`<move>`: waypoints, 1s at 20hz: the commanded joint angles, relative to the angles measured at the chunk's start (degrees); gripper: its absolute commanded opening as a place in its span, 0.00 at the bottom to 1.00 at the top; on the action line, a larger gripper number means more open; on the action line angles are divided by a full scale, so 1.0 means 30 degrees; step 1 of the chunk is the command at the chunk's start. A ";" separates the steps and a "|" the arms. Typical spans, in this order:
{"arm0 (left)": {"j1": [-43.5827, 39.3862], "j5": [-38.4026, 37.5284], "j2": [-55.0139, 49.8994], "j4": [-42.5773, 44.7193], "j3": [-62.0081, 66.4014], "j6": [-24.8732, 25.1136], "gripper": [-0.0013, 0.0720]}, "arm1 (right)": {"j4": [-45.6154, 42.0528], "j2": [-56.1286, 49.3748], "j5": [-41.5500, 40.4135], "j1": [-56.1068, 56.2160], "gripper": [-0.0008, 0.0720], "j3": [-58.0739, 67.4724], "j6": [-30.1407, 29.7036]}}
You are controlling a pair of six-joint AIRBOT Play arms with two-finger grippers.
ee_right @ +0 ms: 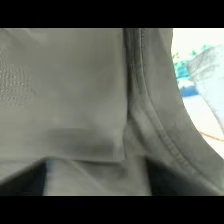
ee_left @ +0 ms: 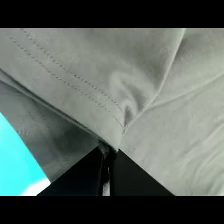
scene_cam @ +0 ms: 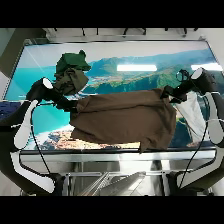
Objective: Fold the shirts.
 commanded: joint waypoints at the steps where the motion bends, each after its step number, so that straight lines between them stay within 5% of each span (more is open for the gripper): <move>1: 0.0707 -0.0262 0.0780 -0.0036 -0.0007 -0.0102 0.43 | 0.0146 0.0306 0.2011 -0.0015 0.96 0.0663 -0.0670; 2: 0.0940 -0.0335 0.1362 0.0029 -0.0007 -0.0583 0.78 | 0.0138 0.0641 0.2637 -0.0029 0.96 0.0954 -0.1093; 5: 0.1872 -0.1166 0.3752 0.0029 -0.0998 -0.1239 0.80 | 0.0160 0.2382 0.3978 -0.0211 0.96 0.1042 -0.1311; 10: 0.3089 -0.1807 0.8852 -0.0044 -0.8816 -0.1450 0.80 | 0.1137 0.5450 0.4131 -0.0182 0.96 -0.0007 -0.1596; 16: 0.3985 0.0918 0.9566 -0.1909 -1.4025 0.2805 0.80 | 0.2863 0.7053 0.4146 0.0481 0.92 -0.0124 -0.1581; 18: 0.3971 0.2601 0.9566 -0.1953 -1.4287 0.3381 0.80 | 0.3155 0.7439 0.4240 0.0648 0.81 -0.0124 -0.1588; 20: 0.3971 0.3738 0.9551 -0.2040 -1.4338 0.3504 0.80 | 0.3184 0.7839 0.4291 0.0845 0.81 -0.0124 -0.1581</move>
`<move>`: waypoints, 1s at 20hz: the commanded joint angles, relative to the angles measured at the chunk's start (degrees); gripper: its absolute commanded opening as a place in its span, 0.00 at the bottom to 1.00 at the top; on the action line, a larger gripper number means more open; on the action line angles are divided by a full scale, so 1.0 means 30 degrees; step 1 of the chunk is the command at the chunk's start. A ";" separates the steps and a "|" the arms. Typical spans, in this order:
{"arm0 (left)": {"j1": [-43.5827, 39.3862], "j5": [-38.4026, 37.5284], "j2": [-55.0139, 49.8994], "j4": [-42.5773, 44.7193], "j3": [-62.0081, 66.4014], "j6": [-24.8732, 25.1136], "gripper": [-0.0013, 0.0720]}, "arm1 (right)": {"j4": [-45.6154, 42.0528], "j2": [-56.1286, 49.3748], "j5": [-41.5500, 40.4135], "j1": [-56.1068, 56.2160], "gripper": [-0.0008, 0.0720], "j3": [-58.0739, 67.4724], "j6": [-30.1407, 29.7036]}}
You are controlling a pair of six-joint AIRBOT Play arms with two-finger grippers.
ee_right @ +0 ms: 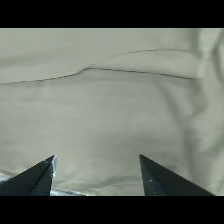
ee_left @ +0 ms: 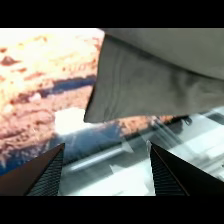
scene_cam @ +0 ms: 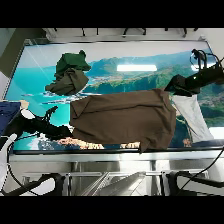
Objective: Fold the shirts.
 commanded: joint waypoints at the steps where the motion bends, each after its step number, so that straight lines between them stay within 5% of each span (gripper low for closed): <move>1: 0.0087 0.2441 0.0073 -0.0423 -0.0641 0.1224 0.80 | 0.0423 0.0809 0.0102 0.0299 0.81 -0.0015 0.0015; 9: -0.0197 0.1632 -0.3082 -0.3708 -0.0648 0.3410 0.80 | 0.0415 0.1894 0.0175 0.0291 0.81 -0.0015 0.0087; 10: -0.0321 0.1370 -0.3388 -0.3803 -0.0648 0.3519 0.64 | 0.0408 0.1938 0.0240 0.0291 0.81 -0.0015 0.0087; 11: -0.0488 0.0962 -0.3541 -0.3825 -0.0648 0.4044 0.22 | 0.0386 0.1953 0.0379 0.0291 0.81 -0.0015 0.0080; 12: -0.0612 0.0525 -0.3468 -0.3789 -0.0641 0.4656 0.04 | 0.0204 0.1945 0.0539 0.0284 0.81 -0.0015 -0.0007; 16: 0.0095 -0.0204 -0.0838 -0.3213 -0.0648 0.2922 0.04 | -0.1668 0.2586 0.1333 -0.0219 0.81 -0.2477 -0.1311; 20: 0.1647 -0.2142 0.2761 -0.1792 -0.0663 0.0342 0.04 | -0.1457 0.4983 -0.0838 -0.2528 0.81 -0.9056 -0.1545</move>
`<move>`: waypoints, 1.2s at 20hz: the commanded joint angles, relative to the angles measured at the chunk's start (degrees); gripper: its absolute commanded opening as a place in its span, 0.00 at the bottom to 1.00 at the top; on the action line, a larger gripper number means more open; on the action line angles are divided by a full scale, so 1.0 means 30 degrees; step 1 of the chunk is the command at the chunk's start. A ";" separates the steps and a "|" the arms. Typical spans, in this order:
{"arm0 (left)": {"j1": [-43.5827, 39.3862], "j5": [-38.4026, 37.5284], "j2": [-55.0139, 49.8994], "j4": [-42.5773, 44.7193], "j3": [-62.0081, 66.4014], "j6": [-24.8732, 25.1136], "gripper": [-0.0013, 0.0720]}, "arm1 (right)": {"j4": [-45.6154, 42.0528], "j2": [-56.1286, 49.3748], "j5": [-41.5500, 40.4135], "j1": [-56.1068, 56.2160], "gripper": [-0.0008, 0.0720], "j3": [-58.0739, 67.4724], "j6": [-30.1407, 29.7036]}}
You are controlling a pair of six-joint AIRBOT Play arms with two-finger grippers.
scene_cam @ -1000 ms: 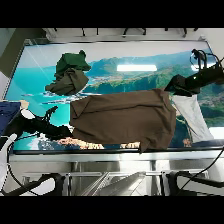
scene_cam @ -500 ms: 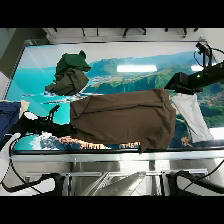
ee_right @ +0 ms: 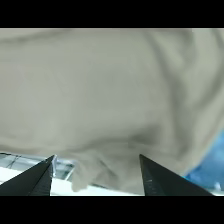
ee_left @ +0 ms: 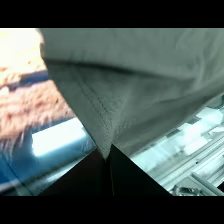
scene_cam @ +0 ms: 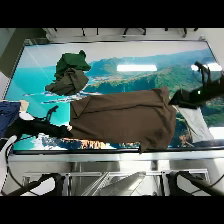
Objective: Fold the shirts.
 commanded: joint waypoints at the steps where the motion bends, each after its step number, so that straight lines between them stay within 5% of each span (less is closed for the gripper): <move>1: 0.1217 -0.1931 0.2834 0.1180 0.0007 -0.2215 0.04 | -0.0211 0.1887 -0.1479 -0.2142 0.81 -0.5158 -0.0685; 10: 0.1741 -0.2346 0.3803 0.1282 0.0007 -0.3643 0.04 | 0.3803 0.2390 -0.4284 -0.8065 0.81 -1.4440 -0.4306; 18: 0.1741 -0.2455 0.2477 0.1290 0.0015 -0.3628 0.04 | 0.5574 0.2426 -0.5340 -0.7723 0.81 -1.7005 -0.4809; 23: 0.1741 -0.2361 0.2499 0.1290 0.0007 -0.3636 0.04 | 0.7111 0.2098 -0.7592 -0.4087 0.81 -1.7209 -0.4233; 24: 0.1741 -0.2361 0.2506 0.1290 0.0007 -0.3636 0.04 | 0.7184 0.1945 -0.7905 -0.3279 0.73 -1.7187 -0.4131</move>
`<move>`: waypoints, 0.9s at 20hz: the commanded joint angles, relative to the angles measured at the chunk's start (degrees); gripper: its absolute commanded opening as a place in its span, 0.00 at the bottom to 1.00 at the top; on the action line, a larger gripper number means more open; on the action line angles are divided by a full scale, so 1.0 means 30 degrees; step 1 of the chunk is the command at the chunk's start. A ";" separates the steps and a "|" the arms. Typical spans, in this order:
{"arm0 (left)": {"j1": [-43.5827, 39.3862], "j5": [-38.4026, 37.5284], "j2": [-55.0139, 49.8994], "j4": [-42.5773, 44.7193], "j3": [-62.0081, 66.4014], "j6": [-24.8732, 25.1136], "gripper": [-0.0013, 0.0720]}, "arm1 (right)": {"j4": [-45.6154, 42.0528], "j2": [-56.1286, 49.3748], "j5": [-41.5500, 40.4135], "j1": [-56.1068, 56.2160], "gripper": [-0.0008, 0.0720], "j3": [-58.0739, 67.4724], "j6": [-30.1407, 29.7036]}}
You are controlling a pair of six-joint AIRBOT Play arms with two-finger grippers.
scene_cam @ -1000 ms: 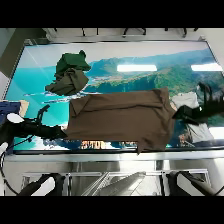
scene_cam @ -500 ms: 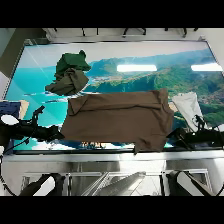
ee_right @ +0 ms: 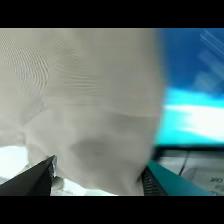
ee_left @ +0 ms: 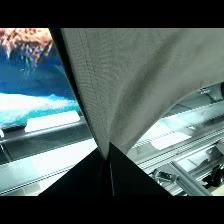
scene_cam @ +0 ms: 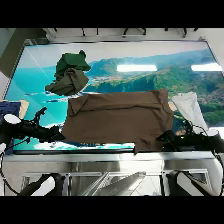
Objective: Fold the shirts.
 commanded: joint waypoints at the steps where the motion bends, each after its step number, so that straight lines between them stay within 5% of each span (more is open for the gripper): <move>1: 0.0022 0.0000 -0.0015 -0.0007 0.0022 -0.0015 0.04 | 0.0750 -0.0299 -0.1392 0.2339 0.32 -0.0095 0.0364; 2: 0.0022 -0.0044 -0.0015 0.0007 0.0022 -0.0007 0.04 | 0.0750 -0.0182 -0.0984 0.2397 0.04 0.0036 0.0299; 5: 0.0022 -0.0240 0.0452 0.0204 0.0015 -0.0022 0.04 | -0.1494 0.1537 0.1770 0.2251 0.04 0.1311 0.0758; 8: 0.0022 -0.0678 0.2237 0.1377 0.0007 -0.1035 0.04 | -0.4881 0.5741 0.4503 0.2273 0.04 0.2769 0.3461; 13: 0.0022 -0.1042 0.5792 0.2200 0.0015 -0.3060 0.04 | -0.5144 1.1744 0.6878 0.2273 0.04 0.3723 0.6433; 18: 0.0015 0.1872 0.4743 0.1486 0.0393 -0.3825 0.04 | -0.3461 0.8335 0.4299 0.2317 0.04 0.6258 0.5348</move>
